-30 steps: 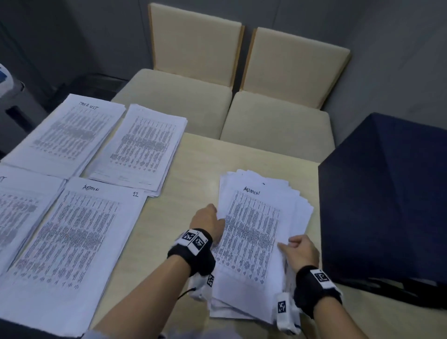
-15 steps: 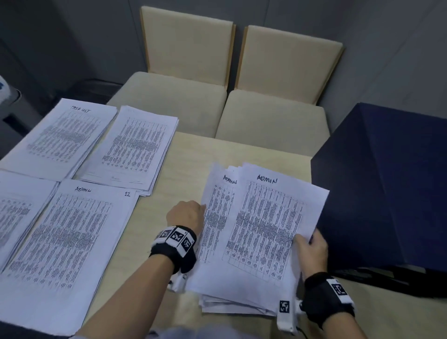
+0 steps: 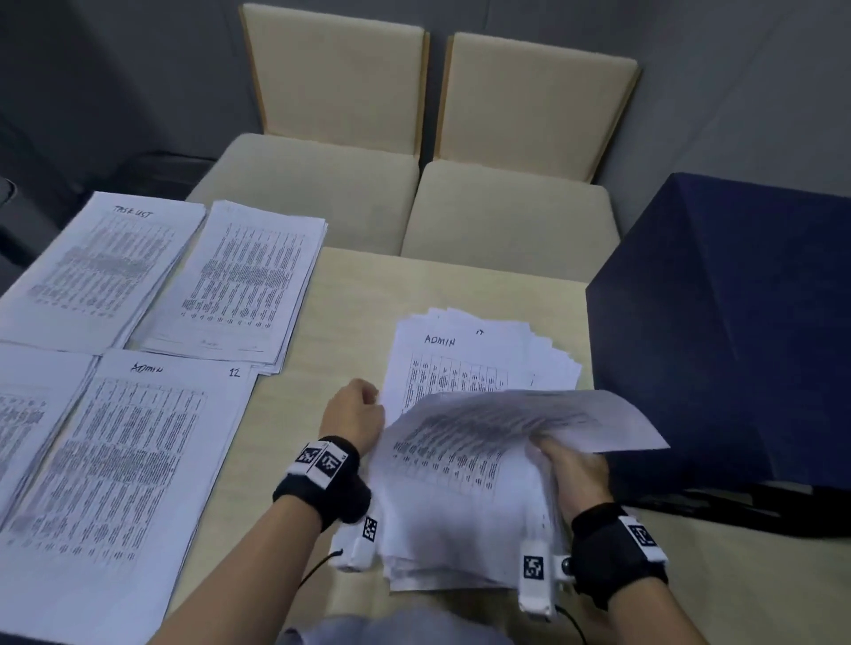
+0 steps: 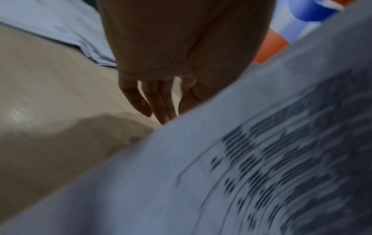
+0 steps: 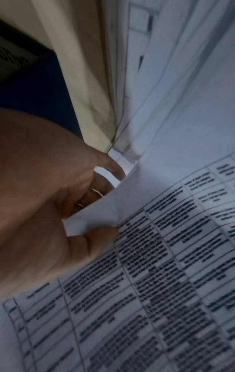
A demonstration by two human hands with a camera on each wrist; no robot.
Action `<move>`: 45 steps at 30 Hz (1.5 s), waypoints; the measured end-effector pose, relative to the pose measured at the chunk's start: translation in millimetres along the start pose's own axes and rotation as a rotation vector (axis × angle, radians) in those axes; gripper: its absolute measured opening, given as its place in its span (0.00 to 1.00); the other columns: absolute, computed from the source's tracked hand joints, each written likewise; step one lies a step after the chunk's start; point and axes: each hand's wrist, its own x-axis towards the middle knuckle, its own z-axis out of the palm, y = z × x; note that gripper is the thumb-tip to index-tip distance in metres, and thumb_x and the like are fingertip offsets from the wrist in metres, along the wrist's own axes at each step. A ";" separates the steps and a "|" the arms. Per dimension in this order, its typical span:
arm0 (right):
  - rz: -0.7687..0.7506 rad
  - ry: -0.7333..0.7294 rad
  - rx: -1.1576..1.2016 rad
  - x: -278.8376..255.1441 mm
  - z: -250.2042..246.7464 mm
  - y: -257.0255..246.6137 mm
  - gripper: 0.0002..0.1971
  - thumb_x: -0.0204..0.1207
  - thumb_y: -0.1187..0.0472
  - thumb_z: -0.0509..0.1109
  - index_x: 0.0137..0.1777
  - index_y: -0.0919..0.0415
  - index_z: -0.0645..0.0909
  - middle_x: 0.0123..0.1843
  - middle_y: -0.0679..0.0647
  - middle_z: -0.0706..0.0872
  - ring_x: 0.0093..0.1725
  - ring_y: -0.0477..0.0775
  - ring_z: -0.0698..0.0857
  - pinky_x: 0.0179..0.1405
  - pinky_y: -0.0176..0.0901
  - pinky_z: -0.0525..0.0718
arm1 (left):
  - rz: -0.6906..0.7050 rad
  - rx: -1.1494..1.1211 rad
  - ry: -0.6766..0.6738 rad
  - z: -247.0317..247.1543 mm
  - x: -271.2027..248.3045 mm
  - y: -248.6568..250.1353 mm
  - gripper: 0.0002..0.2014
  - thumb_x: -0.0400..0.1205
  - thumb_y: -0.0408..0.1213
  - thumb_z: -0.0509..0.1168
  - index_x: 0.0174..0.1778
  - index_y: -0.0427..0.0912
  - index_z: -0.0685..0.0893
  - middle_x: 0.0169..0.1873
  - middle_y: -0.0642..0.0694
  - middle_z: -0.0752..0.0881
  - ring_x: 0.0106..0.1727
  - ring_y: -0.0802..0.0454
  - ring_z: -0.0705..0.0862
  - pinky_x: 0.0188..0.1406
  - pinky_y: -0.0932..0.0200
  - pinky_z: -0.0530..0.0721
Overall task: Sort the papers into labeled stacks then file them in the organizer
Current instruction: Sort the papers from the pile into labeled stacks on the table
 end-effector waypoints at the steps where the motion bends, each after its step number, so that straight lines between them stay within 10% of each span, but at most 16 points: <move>1: -0.010 0.010 -0.001 -2.0 -1.7 0.9 0.08 0.70 0.71 0.78 0.46 0.64 0.85 0.39 0.53 0.88 0.37 0.52 0.86 0.31 0.32 0.84 | -0.042 0.066 0.025 2.6 0.1 -0.6 0.07 0.77 0.35 0.69 0.50 0.44 0.81 0.44 0.49 0.86 0.46 0.48 0.83 0.46 0.59 0.79; 6: -0.150 -0.047 -0.019 -0.8 -9.4 -0.7 0.17 0.70 0.82 0.69 0.44 0.57 0.76 0.34 0.51 0.87 0.35 0.48 0.85 0.33 0.34 0.84 | 0.048 0.233 0.084 1.9 3.4 1.3 0.14 0.78 0.44 0.71 0.30 0.45 0.76 0.30 0.48 0.83 0.36 0.45 0.82 0.33 0.60 0.71; 11: -0.091 -0.102 -0.009 -2.2 -1.8 3.1 0.05 0.73 0.78 0.70 0.42 0.68 0.81 0.42 0.55 0.89 0.47 0.54 0.86 0.47 0.38 0.83 | 0.241 0.577 0.050 -22.4 -7.2 10.5 0.18 0.87 0.50 0.56 0.37 0.46 0.83 0.29 0.48 0.79 0.33 0.45 0.78 0.32 0.58 0.71; 15: -0.008 -0.147 0.165 2.8 6.1 9.6 0.17 0.72 0.76 0.68 0.59 0.68 0.87 0.61 0.52 0.90 0.62 0.44 0.87 0.55 0.33 0.80 | 0.366 -0.049 -0.073 -24.0 -6.8 3.7 0.09 0.83 0.36 0.67 0.36 0.45 0.85 0.28 0.52 0.84 0.30 0.58 0.80 0.31 0.62 0.73; 18: -0.026 -0.214 0.222 1.9 12.7 1.7 0.16 0.68 0.78 0.66 0.45 0.59 0.89 0.41 0.45 0.91 0.43 0.39 0.88 0.44 0.34 0.82 | 0.245 -0.458 -0.313 -25.6 -6.4 -3.4 0.13 0.78 0.18 0.66 0.34 0.40 0.86 0.27 0.56 0.85 0.29 0.62 0.79 0.36 0.63 0.75; 20: -0.058 -0.194 0.178 3.7 11.7 4.3 0.16 0.66 0.79 0.68 0.30 0.55 0.83 0.31 0.45 0.82 0.33 0.42 0.80 0.37 0.34 0.76 | 0.220 -0.377 -0.354 -20.9 -0.8 -7.7 0.16 0.72 0.14 0.60 0.38 0.37 0.89 0.33 0.52 0.89 0.36 0.54 0.85 0.40 0.60 0.81; 23: -0.068 -0.167 0.120 7.3 7.2 6.5 0.13 0.69 0.79 0.69 0.36 0.59 0.83 0.35 0.52 0.85 0.38 0.50 0.82 0.34 0.30 0.82 | 0.118 -0.058 -0.093 -10.9 8.1 -9.1 0.13 0.77 0.26 0.64 0.54 0.44 0.86 0.46 0.52 0.88 0.47 0.47 0.87 0.47 0.59 0.83; 29: -0.093 -0.139 0.126 4.3 -4.2 1.7 0.21 0.71 0.83 0.63 0.56 0.60 0.79 0.43 0.56 0.87 0.44 0.53 0.87 0.44 0.42 0.85 | 0.081 0.173 -0.012 -0.9 13.6 0.0 0.16 0.76 0.41 0.73 0.28 0.45 0.73 0.25 0.51 0.78 0.30 0.49 0.77 0.26 0.62 0.69; 35: -0.054 -0.094 0.140 6.4 -4.7 7.6 0.12 0.73 0.81 0.63 0.41 0.66 0.83 0.35 0.50 0.91 0.38 0.48 0.88 0.37 0.36 0.85 | 0.176 0.581 0.051 -20.4 7.4 11.6 0.21 0.85 0.54 0.58 0.31 0.46 0.80 0.27 0.48 0.79 0.32 0.45 0.80 0.31 0.60 0.73; 38: -0.013 -0.096 0.129 13.0 -0.8 10.5 0.13 0.70 0.83 0.61 0.37 0.67 0.82 0.31 0.50 0.88 0.36 0.51 0.83 0.37 0.39 0.82 | 0.352 0.451 0.059 -27.9 5.5 11.1 0.22 0.85 0.53 0.61 0.26 0.47 0.75 0.23 0.49 0.78 0.30 0.45 0.79 0.27 0.58 0.69; 41: 0.004 -0.137 0.146 17.2 1.8 11.4 0.13 0.68 0.84 0.61 0.40 0.69 0.82 0.33 0.50 0.88 0.42 0.55 0.81 0.45 0.42 0.78 | 0.417 0.014 -0.076 -27.2 10.8 -1.7 0.07 0.82 0.37 0.69 0.39 0.49 0.91 0.35 0.47 0.90 0.37 0.47 0.85 0.39 0.57 0.79; 45: -0.073 -0.224 0.158 16.1 0.6 13.8 0.04 0.65 0.69 0.76 0.37 0.61 0.89 0.41 0.52 0.90 0.44 0.50 0.86 0.49 0.34 0.82 | 0.264 -0.227 -0.321 -23.9 3.6 -7.0 0.25 0.79 0.20 0.65 0.30 0.58 0.90 0.25 0.54 0.84 0.28 0.57 0.77 0.35 0.63 0.76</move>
